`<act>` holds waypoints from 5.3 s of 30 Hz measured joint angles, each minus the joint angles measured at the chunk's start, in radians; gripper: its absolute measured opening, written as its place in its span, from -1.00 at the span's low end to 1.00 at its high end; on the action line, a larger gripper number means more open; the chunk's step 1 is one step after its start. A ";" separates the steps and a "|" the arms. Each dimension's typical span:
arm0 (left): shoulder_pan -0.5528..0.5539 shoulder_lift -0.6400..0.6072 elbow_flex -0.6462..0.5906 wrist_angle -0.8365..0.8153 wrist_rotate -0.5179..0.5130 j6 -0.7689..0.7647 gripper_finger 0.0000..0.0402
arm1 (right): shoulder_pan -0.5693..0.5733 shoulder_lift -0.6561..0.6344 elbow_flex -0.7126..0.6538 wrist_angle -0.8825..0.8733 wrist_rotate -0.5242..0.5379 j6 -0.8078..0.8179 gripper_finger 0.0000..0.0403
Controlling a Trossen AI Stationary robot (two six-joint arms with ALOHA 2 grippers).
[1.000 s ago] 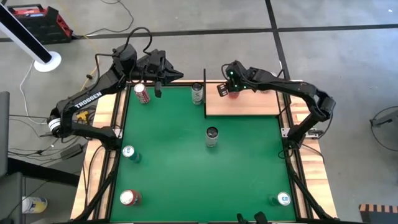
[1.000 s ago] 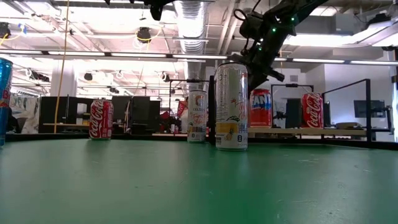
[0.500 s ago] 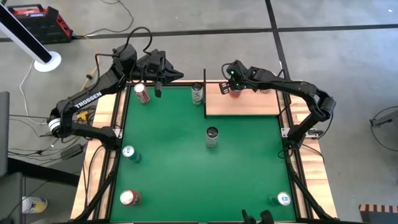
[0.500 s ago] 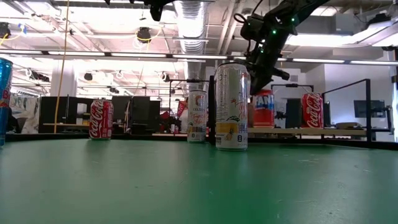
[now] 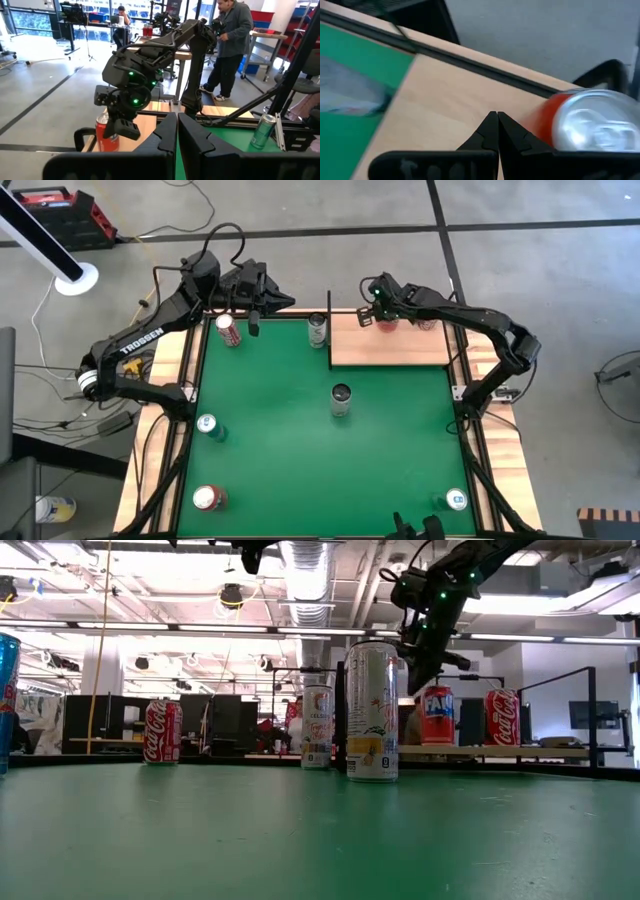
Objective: Place canned beverage on shelf
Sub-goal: Put the right orange soda can on the shelf
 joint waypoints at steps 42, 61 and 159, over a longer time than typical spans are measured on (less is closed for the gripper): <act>0.000 0.000 0.000 -0.007 -0.003 0.024 -1.00 | -0.104 0.000 0.000 -0.041 0.108 0.013 -0.89; 0.000 0.000 0.000 -0.009 -0.003 0.023 -1.00 | -0.099 -0.045 0.000 -0.022 0.106 0.021 -0.89; 0.000 0.000 0.000 -0.030 -0.008 0.019 -1.00 | -0.335 -0.037 0.002 -0.046 -0.174 -0.402 -0.90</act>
